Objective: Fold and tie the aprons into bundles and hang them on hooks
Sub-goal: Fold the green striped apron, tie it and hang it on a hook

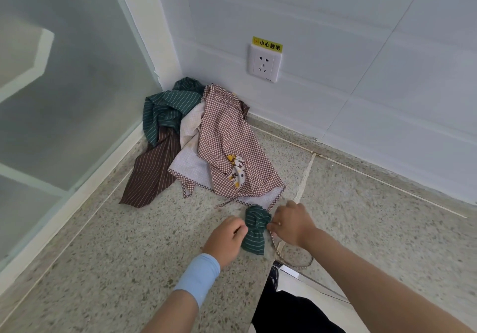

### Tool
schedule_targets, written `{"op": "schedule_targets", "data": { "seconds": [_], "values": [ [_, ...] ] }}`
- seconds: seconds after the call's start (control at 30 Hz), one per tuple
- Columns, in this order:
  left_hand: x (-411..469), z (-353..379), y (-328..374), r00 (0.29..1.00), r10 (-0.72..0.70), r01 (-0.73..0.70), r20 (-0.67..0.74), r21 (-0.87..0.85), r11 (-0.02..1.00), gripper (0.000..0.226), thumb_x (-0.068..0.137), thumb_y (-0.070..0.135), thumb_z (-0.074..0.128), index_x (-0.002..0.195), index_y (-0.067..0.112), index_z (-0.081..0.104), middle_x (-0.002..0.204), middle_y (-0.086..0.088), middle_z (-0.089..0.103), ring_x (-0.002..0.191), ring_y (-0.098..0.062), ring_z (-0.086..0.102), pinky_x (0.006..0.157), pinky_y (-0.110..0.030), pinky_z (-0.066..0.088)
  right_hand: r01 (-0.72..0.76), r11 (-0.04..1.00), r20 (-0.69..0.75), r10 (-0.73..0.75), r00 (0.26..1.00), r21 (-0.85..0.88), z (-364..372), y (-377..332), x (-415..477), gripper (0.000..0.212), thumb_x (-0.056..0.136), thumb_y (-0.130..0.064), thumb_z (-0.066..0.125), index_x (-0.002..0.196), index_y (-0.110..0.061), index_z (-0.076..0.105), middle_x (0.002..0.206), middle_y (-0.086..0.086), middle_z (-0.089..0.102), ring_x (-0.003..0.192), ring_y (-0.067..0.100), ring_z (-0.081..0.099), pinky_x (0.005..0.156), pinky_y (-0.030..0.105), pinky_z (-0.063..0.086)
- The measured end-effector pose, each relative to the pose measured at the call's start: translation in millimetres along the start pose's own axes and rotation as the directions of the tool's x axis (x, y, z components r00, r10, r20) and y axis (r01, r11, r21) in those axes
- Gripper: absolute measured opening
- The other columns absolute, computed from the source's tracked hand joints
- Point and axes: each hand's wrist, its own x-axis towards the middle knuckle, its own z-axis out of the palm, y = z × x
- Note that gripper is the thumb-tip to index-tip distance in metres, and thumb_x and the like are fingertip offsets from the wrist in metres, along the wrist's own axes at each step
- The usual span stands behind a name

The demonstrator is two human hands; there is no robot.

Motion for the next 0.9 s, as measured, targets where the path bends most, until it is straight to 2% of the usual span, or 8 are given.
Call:
{"op": "schedule_targets", "data": {
  "seconds": [0.1,0.27,0.3,0.37,0.47,0.63,0.77,0.9],
  "values": [
    [7.9,0.6,16.8,0.992,0.121,-0.124,0.042,0.067,0.99,0.022,0.101,0.027,0.045,0.089,0.018,0.062,0.123,0.02,0.052,0.095,-0.003,0.057,0.081,-0.028,0.051,0.08,0.98,-0.07,-0.094,0.993,-0.18,-2.2,-0.8,1.7,0.046,0.092,-0.056,0.041,0.094,-0.028,0.077,0.106,-0.011,0.063,0.107,0.019,0.04,0.099,0.041,0.027],
    [29.4,-3.7,28.0,0.985,0.071,-0.097,0.16,0.161,0.982,0.025,0.103,0.027,0.04,0.11,0.018,0.063,0.119,0.005,0.057,0.104,-0.014,0.055,0.092,-0.036,0.047,0.138,0.964,-0.074,-0.158,0.985,-0.229,-15.1,1.9,-4.4,0.041,0.101,-0.043,0.038,0.071,-0.027,0.06,0.08,-0.006,0.066,0.105,0.016,0.05,0.122,0.05,0.006],
    [31.9,-5.5,28.9,0.986,0.056,-0.082,0.159,0.163,0.983,0.024,0.103,0.028,0.041,0.109,0.019,0.063,0.115,0.005,0.057,0.102,-0.014,0.055,0.091,-0.036,0.048,0.138,0.978,-0.05,-0.147,0.988,-0.156,-17.1,1.7,-6.3,0.039,0.103,-0.04,0.037,0.077,-0.024,0.062,0.08,-0.004,0.068,0.096,0.017,0.058,0.12,0.042,0.023],
    [34.9,-8.1,31.1,0.989,0.029,-0.054,0.145,0.171,0.984,0.021,0.102,0.031,0.044,0.104,0.022,0.063,0.105,0.006,0.059,0.095,-0.013,0.056,0.086,-0.036,0.05,0.123,0.991,-0.039,-0.121,0.992,0.047,-17.0,-1.3,-11.1,0.031,0.104,-0.033,0.037,0.099,-0.019,0.064,0.087,0.001,0.068,0.084,0.022,0.064,0.085,0.034,0.051],
    [36.8,-7.9,37.1,0.989,-0.027,0.012,0.143,0.101,0.995,0.019,0.099,0.032,0.047,0.088,0.026,0.062,0.087,0.008,0.067,0.074,-0.01,0.059,0.072,-0.034,0.051,0.086,0.968,-0.097,-0.065,0.993,0.234,-14.1,-6.7,-18.2,0.02,0.096,-0.028,0.05,0.115,-0.027,0.058,0.083,-0.001,0.064,0.07,0.018,0.056,0.062,0.031,0.047],
    [32.9,-5.6,47.6,0.997,-0.043,0.04,0.063,0.054,0.998,0.017,0.096,0.031,0.056,0.083,0.024,0.064,0.081,0.007,0.068,0.075,-0.009,0.061,0.065,-0.022,0.046,0.011,0.857,-0.052,0.019,0.998,0.516,-9.7,-14.7,-17.8,0.011,0.09,-0.035,0.068,0.082,-0.029,0.063,0.081,-0.006,0.064,0.07,0.008,0.055,0.057,0.018,0.039],
    [26.2,-8.5,35.8,0.995,-0.079,0.078,-0.062,-0.028,0.997,0.016,0.094,0.028,0.06,0.082,0.02,0.067,0.079,0.007,0.07,0.074,-0.007,0.064,0.071,-0.023,0.051,-0.159,0.601,0.061,0.18,0.982,0.783,-7.2,-11.5,-14.3,0.011,0.092,-0.025,0.067,0.085,-0.018,0.064,0.078,0.001,0.066,0.063,0.011,0.057,0.054,0.017,0.044],
    [18.2,-3.9,24.6,0.998,-0.06,0.057,-0.024,-0.103,0.993,0.021,0.092,0.021,0.065,0.112,0.021,0.072,0.096,0.009,0.073,0.086,0.003,0.065,0.074,-0.003,0.046,-0.222,0.373,0.16,0.189,0.969,0.901,-10.6,-11.4,-15.2,0.008,0.093,-0.016,0.067,0.087,-0.01,0.065,0.071,0.004,0.063,0.054,0.011,0.055,0.048,0.021,0.045]
  ]
}}
